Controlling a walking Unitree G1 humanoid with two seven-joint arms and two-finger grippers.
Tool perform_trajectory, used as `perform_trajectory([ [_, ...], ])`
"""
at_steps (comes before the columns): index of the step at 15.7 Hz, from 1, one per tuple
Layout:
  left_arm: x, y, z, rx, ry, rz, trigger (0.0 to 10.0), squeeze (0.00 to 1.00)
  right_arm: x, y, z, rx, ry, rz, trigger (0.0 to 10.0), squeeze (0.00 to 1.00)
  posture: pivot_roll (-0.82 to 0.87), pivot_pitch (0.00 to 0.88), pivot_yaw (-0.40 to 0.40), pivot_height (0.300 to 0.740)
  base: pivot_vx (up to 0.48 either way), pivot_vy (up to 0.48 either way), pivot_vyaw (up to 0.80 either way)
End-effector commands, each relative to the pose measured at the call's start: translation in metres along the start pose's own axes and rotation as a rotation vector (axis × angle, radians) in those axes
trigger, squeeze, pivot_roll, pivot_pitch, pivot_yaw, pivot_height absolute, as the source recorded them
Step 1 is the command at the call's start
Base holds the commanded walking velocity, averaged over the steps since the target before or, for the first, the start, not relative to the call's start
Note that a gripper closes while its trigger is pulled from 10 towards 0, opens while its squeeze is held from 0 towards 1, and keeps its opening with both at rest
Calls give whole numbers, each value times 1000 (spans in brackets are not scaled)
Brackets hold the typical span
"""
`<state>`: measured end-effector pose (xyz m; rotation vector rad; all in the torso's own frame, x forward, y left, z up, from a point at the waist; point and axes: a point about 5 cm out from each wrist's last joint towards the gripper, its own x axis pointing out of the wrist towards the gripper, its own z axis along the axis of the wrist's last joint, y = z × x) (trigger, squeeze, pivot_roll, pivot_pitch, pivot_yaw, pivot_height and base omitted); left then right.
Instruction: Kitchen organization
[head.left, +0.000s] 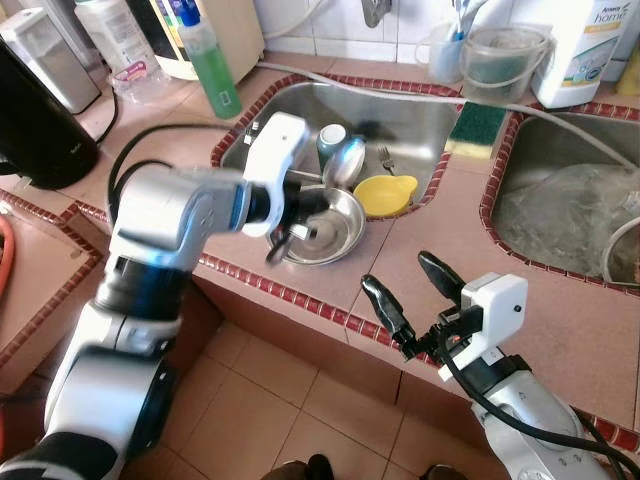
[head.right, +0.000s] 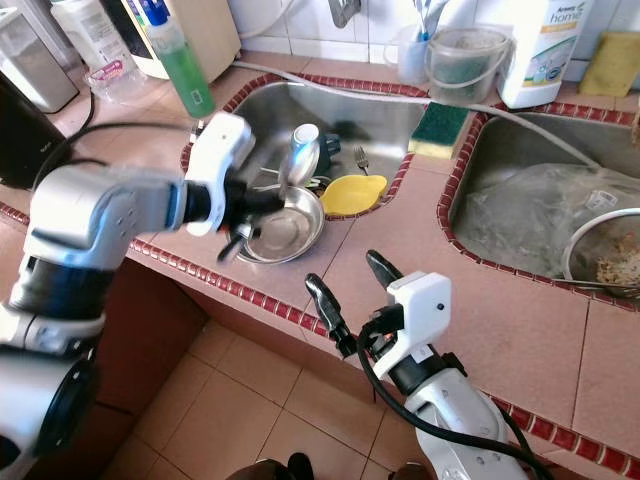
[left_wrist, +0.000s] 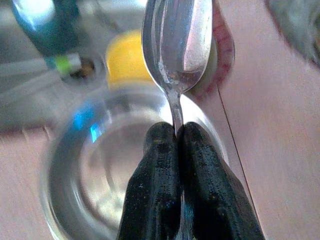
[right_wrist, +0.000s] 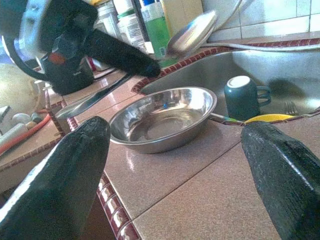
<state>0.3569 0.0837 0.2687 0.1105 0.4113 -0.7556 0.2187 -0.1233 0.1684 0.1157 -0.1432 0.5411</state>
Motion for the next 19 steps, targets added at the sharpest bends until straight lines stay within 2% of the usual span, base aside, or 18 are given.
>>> perform_trajectory([
  [1,0,2,13,53,-62,27,10000,0,1,3,-1,15,2,18,10000,0,-187,158,202,740,0,0,0],
  [2,5,-1,17,50,-95,12,10000,0,1,4,-1,15,1,21,10000,0,-188,158,202,740,0,0,0],
  [3,14,-7,23,154,-152,17,10000,0,2,5,-1,18,-2,24,10000,0,-192,159,202,740,0,0,0],
  [5,35,-18,28,331,-194,9,10000,0,2,7,1,25,-11,20,10000,0,-203,166,208,740,0,0,0],
  [6,42,-21,29,375,-204,-8,10000,0,2,9,1,31,-15,18,10000,0,-209,172,215,740,0,0,0],
  [9,55,-25,32,465,-229,-46,10000,0,-4,17,3,57,-23,-2,10000,0,-229,189,234,740,0,0,0],
  [11,60,-27,39,605,-253,-54,10000,0,-12,23,4,87,-28,-36,10000,0,-252,209,262,740,0,0,0],
  [14,62,-31,50,688,-279,-81,10000,0,-19,36,6,141,-47,-65,10000,0,-275,238,295,740,0,0,0],
  [17,67,-35,50,726,-270,-98,10000,0,-25,44,9,175,-53,-86,10000,0,-283,274,319,740,0,0,0],
  [19,71,-32,44,756,-256,-64,10000,0,-30,51,12,206,-56,-104,10000,0,-285,310,331,740,0,0,0],
])
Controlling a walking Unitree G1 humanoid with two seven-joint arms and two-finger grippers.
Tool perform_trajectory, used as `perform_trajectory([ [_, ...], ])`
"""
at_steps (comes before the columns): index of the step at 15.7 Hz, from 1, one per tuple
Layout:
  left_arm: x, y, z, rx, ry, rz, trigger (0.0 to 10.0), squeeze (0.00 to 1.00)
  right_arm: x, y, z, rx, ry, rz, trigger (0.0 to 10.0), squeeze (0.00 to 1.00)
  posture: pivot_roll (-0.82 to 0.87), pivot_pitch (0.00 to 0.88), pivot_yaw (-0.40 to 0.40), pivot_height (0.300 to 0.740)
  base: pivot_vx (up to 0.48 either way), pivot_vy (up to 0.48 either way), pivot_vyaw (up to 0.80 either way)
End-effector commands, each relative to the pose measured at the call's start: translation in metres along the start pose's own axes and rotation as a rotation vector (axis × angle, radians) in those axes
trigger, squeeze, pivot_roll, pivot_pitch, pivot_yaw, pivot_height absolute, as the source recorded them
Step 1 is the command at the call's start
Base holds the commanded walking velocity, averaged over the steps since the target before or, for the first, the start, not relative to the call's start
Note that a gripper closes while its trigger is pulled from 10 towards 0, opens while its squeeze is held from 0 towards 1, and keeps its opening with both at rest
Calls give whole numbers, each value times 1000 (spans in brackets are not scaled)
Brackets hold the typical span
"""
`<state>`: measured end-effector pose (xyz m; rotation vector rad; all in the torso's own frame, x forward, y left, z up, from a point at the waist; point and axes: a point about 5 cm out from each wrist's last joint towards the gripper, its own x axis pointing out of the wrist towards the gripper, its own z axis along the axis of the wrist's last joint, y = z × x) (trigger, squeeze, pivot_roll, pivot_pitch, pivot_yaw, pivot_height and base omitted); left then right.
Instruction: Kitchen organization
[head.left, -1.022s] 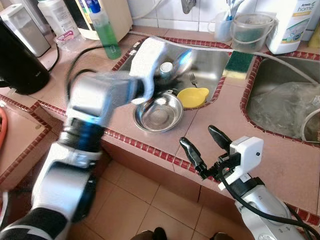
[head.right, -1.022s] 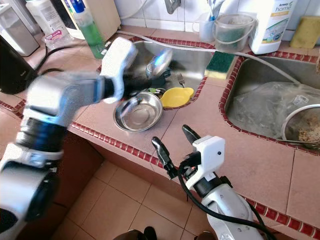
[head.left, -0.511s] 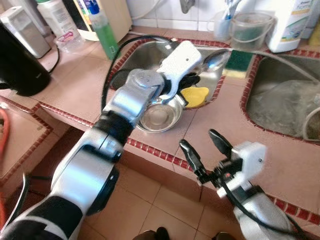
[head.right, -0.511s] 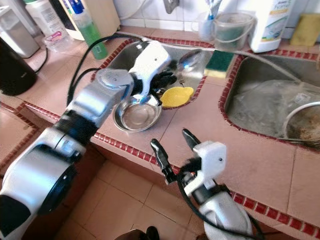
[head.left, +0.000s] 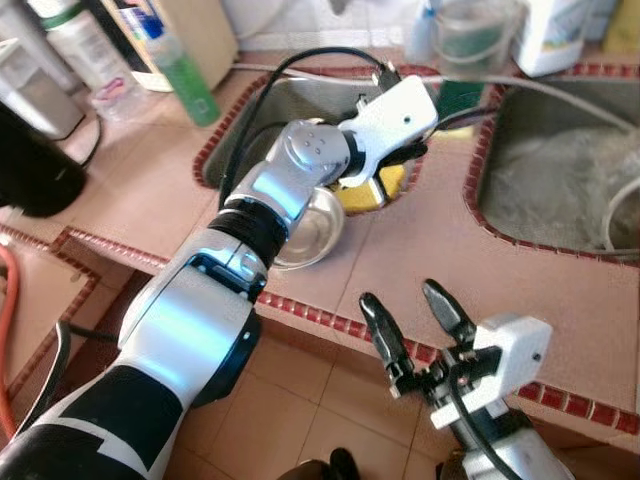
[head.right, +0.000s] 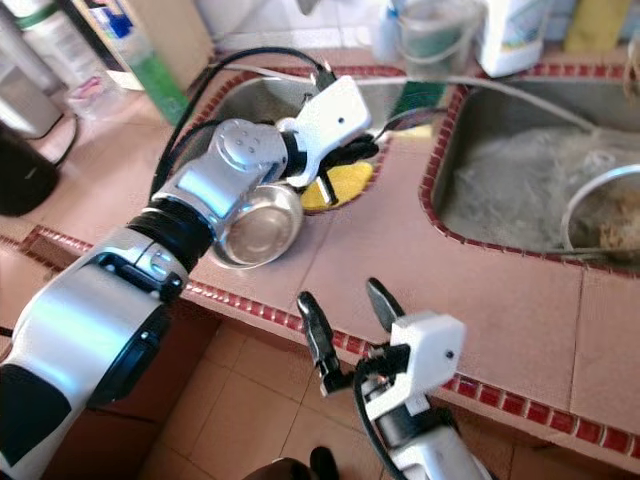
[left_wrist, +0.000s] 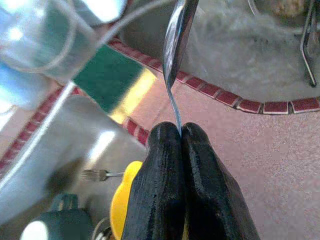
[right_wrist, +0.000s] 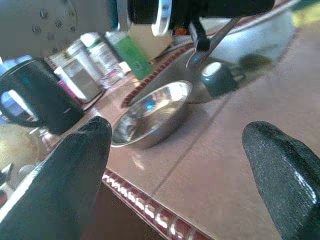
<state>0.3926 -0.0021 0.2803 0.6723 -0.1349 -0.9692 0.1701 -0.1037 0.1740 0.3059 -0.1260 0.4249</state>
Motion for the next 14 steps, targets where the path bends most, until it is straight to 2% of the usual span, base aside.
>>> perform_trajectory([
  [1,-4,5,-4,25,26,20,10000,0,-1,10,3,37,-13,25,10000,0,-285,312,331,740,0,0,0],
  [3,-6,9,-12,28,55,64,10000,0,-7,16,4,56,9,26,10000,0,-284,334,334,740,0,0,0],
  [6,-16,23,-21,43,98,164,10000,0,-16,21,3,77,49,55,10000,0,-280,352,329,740,0,0,0],
  [10,-27,37,-30,37,143,269,10000,0,-16,24,2,87,60,66,10000,0,-271,363,329,740,0,0,0],
  [11,-27,36,-31,22,142,269,10000,318,-16,24,2,86,61,65,10000,0,-271,363,329,740,0,0,0],
  [12,-27,35,-33,18,145,268,10000,318,-16,24,2,86,62,65,10000,0,-271,363,329,740,0,0,0],
  [13,-27,35,-33,18,146,268,10000,945,-16,24,2,86,62,65,10000,0,-271,363,329,740,0,0,0],
  [14,-26,34,-35,-13,146,267,10000,1000,-17,25,3,88,62,63,10000,0,-270,371,332,740,0,0,0],
])
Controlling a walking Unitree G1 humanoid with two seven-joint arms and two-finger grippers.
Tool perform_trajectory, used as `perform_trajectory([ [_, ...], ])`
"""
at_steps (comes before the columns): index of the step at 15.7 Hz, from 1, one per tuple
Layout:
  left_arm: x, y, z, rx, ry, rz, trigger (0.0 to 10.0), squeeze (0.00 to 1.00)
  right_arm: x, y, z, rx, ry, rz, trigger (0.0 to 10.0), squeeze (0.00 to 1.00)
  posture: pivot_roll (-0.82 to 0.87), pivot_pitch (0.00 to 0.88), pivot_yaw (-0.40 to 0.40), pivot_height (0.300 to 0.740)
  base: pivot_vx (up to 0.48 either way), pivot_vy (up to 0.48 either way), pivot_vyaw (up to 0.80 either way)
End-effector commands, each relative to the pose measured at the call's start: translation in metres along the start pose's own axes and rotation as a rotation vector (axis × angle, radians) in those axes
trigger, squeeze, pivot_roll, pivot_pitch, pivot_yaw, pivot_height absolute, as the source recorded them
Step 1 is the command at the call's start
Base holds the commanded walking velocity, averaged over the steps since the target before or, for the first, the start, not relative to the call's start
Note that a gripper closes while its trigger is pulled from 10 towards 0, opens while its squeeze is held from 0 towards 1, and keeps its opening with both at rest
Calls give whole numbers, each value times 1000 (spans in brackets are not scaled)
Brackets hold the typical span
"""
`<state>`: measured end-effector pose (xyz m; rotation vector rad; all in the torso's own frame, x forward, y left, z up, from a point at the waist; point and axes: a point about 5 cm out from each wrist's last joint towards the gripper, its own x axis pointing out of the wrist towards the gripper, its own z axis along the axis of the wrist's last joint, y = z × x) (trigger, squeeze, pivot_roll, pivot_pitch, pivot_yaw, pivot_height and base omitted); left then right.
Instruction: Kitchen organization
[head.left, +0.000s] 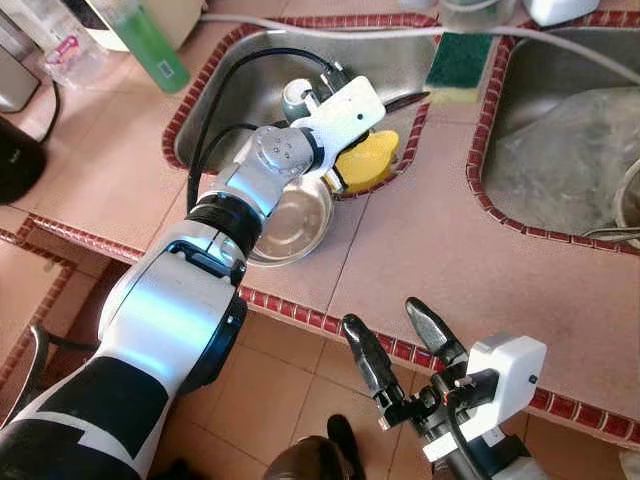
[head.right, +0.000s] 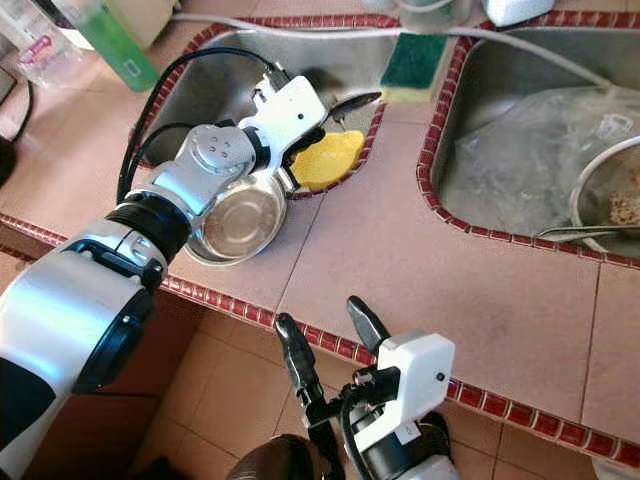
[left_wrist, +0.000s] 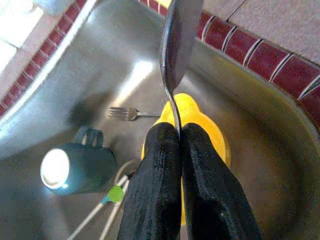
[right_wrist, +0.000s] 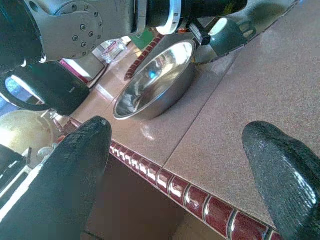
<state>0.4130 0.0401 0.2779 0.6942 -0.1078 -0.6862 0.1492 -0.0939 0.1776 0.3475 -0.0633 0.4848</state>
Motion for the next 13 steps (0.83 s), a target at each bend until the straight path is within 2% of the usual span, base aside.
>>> perform_trajectory([
  [1,-3,4,-7,-31,25,15,10000,1000,-2,7,2,35,1,14,10000,0,-270,371,332,740,0,0,0],
  [9,-4,9,-2,-103,-10,22,10000,1000,4,5,0,31,-5,23,10000,0,-269,341,321,740,0,0,0],
  [11,-5,14,5,-156,-47,18,10000,1000,7,2,1,19,-10,34,10000,0,-270,321,310,740,0,0,0],
  [12,-6,20,14,-215,-92,4,10000,1000,11,-2,2,3,-16,44,10000,0,-270,304,302,740,0,0,0],
  [13,-8,23,18,-250,-119,-8,10000,298,13,-5,3,-6,-19,46,10000,0,-267,294,296,740,0,0,0],
])
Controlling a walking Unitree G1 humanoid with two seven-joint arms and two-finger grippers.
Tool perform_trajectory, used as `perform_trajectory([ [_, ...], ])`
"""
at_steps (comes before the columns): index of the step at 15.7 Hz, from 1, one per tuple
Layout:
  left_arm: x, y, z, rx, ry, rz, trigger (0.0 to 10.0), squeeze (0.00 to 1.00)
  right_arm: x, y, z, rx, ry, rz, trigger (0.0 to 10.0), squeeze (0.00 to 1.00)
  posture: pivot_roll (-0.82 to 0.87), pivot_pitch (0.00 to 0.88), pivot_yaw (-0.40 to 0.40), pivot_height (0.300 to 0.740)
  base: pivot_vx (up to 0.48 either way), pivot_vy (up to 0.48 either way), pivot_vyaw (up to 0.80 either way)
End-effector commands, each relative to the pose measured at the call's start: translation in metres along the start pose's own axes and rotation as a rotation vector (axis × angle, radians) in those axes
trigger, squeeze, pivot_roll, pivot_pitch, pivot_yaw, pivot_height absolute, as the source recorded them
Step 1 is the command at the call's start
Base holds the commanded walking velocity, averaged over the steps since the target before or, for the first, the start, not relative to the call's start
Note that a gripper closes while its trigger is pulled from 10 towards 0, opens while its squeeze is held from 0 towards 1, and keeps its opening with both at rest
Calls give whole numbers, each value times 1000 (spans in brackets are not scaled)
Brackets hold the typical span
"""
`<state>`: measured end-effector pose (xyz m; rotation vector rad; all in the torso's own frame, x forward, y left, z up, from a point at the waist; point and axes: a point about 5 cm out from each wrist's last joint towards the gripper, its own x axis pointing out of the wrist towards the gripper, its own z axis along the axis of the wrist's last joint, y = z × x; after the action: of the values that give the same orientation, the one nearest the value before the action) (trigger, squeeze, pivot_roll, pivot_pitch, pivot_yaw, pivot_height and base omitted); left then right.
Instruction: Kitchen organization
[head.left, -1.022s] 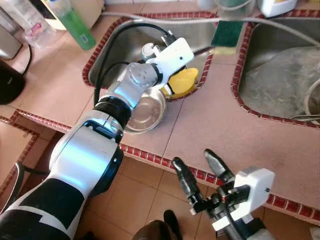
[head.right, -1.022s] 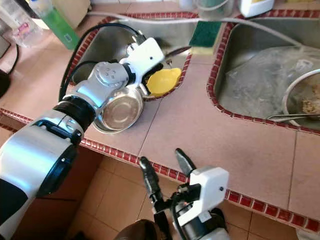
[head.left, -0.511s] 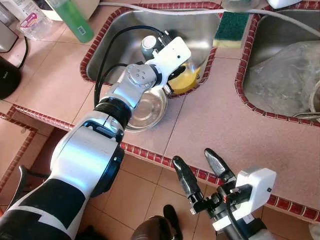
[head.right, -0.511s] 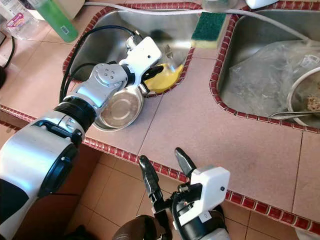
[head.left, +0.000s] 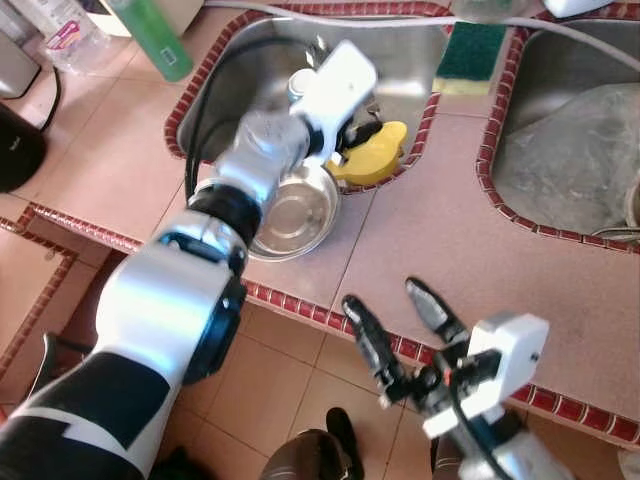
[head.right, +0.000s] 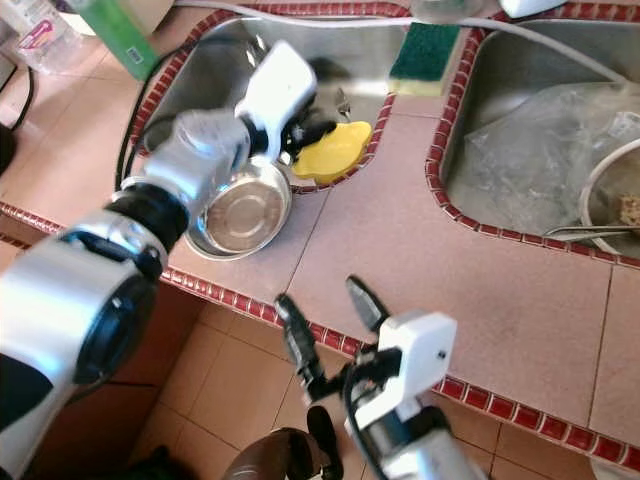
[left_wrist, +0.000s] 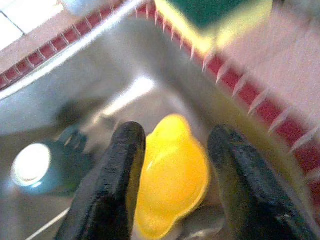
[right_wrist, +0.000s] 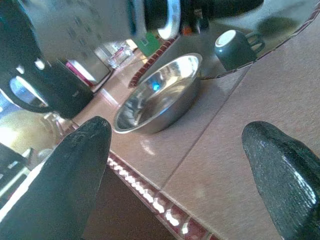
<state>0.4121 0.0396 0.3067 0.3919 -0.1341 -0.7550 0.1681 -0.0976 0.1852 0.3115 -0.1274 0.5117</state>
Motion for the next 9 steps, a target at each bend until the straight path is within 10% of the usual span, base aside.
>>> perform_trajectory([
  [1,-5,10,6,-43,-21,4,10000,0,0,0,-5,25,23,13,10000,0,-260,281,287,740,0,0,0],
  [9,-46,64,-5,-174,-2,131,10000,0,23,-21,0,-35,-6,68,10000,0,-229,213,238,740,0,0,0],
])
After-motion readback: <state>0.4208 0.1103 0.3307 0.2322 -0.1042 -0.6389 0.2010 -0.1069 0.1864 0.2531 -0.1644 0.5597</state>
